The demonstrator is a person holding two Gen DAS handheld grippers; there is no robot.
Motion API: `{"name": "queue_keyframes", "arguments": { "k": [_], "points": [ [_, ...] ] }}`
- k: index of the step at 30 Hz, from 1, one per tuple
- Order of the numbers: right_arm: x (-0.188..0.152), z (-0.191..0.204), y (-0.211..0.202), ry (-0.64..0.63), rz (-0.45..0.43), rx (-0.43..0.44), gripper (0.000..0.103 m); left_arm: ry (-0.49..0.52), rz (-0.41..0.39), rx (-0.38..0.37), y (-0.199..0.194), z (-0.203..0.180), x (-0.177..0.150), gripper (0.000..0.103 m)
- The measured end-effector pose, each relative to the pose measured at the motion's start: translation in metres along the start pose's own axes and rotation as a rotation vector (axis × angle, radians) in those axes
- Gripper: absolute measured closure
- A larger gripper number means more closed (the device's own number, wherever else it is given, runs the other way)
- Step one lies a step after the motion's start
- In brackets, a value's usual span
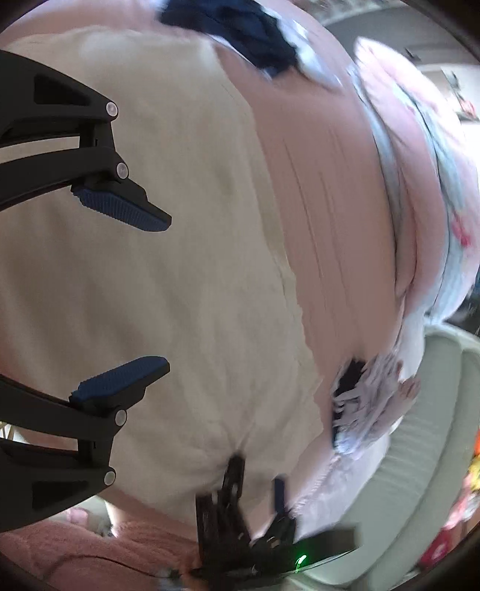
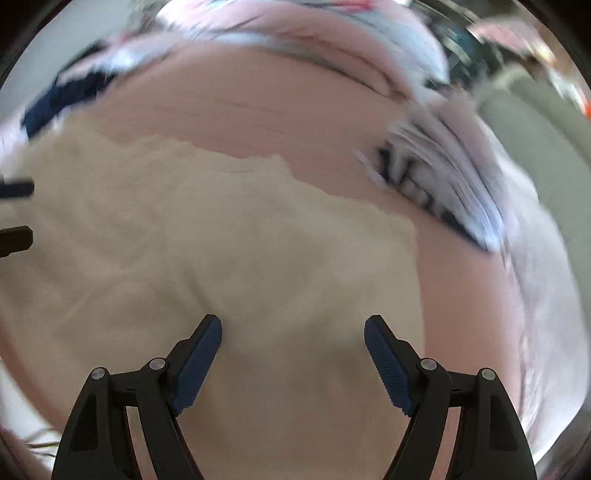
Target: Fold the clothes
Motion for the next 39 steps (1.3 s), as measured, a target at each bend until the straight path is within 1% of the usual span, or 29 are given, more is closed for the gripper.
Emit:
{"name": "queue_keyframes", "arguments": {
  "k": [2, 4, 6, 8, 9, 11, 12, 13, 15, 17, 19, 20, 22, 23, 24, 26, 27, 29, 31, 33, 36, 39],
  "points": [
    [0.018, -0.002, 0.016, -0.003, -0.012, 0.026, 0.024, 0.011, 0.033, 0.008, 0.022, 0.003, 0.007, 0.034],
    [0.036, -0.003, 0.032, -0.005, -0.023, 0.052, 0.023, 0.005, 0.033, 0.028, 0.033, 0.011, 0.016, 0.033],
    [0.048, -0.011, 0.046, 0.068, -0.023, 0.113, 0.019, -0.036, 0.017, 0.042, 0.04, 0.023, 0.027, 0.033],
    [0.053, -0.014, 0.059, 0.128, -0.014, 0.182, 0.014, -0.089, 0.015, 0.064, 0.047, 0.037, 0.035, 0.033],
    [0.057, -0.018, 0.064, 0.149, -0.021, 0.198, 0.013, -0.087, 0.012, 0.089, 0.049, 0.041, 0.038, 0.033],
    [0.065, -0.027, 0.071, 0.185, -0.031, 0.21, 0.012, -0.076, 0.013, 0.124, 0.056, 0.047, 0.046, 0.033],
    [0.069, -0.031, 0.074, 0.201, -0.032, 0.206, 0.012, -0.084, 0.013, 0.129, 0.058, 0.051, 0.049, 0.033],
    [0.073, -0.036, 0.077, 0.217, -0.034, 0.202, 0.012, -0.111, 0.015, 0.13, 0.06, 0.057, 0.053, 0.033],
    [0.073, -0.039, 0.068, 0.251, -0.063, 0.175, 0.013, -0.182, 0.021, 0.13, 0.066, 0.07, 0.06, 0.033],
    [0.067, -0.042, 0.056, 0.298, -0.053, 0.187, 0.014, -0.239, 0.025, 0.11, 0.062, 0.074, 0.064, 0.034],
    [0.061, -0.045, 0.04, 0.332, -0.037, 0.198, 0.014, -0.262, 0.017, 0.105, 0.049, 0.07, 0.065, 0.034],
    [0.058, -0.045, 0.03, 0.342, -0.026, 0.202, 0.014, -0.252, 0.005, 0.082, 0.041, 0.062, 0.064, 0.034],
    [0.044, -0.038, 0.015, 0.302, -0.017, 0.198, 0.014, -0.213, -0.001, 0.031, 0.029, 0.043, 0.056, 0.034],
    [0.037, -0.034, 0.007, 0.281, -0.013, 0.196, 0.014, -0.18, 0.023, 0.019, 0.027, 0.032, 0.048, 0.034],
    [0.03, -0.03, -0.001, 0.26, -0.009, 0.194, 0.014, -0.145, 0.057, 0.031, 0.027, 0.024, 0.038, 0.034],
    [0.016, -0.023, -0.016, 0.217, -0.001, 0.19, 0.014, -0.106, 0.082, 0.069, 0.021, 0.015, 0.016, 0.033],
    [0.001, -0.02, -0.016, 0.218, 0.03, 0.182, 0.014, -0.088, 0.091, 0.087, 0.017, 0.011, 0.005, 0.033],
    [-0.032, -0.016, -0.013, 0.224, 0.098, 0.167, 0.014, -0.103, 0.08, 0.105, 0.002, 0.011, -0.015, 0.033],
    [-0.045, -0.015, -0.027, 0.189, 0.065, 0.134, 0.015, -0.137, 0.078, 0.119, -0.012, 0.013, -0.034, 0.033],
    [-0.058, -0.019, -0.033, 0.216, 0.061, 0.117, 0.014, -0.167, 0.085, 0.141, -0.021, 0.021, -0.048, 0.033],
    [-0.078, -0.025, -0.042, 0.26, 0.058, 0.094, 0.014, -0.174, 0.101, 0.181, -0.032, 0.025, -0.067, 0.032],
    [-0.097, -0.03, -0.048, 0.293, 0.062, 0.062, 0.014, -0.188, 0.103, 0.192, -0.043, 0.026, -0.085, 0.03]
  ]
}}
Point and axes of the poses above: each gripper's, at about its wrist camera, not at the fingertips, and y roughly the way its jaws point, z to its left, x to its top, the point moved 9 cm from there along y, roughly the way its jaws point, and after that the axes turned 1 degree about -z, right-handed, at the moved point
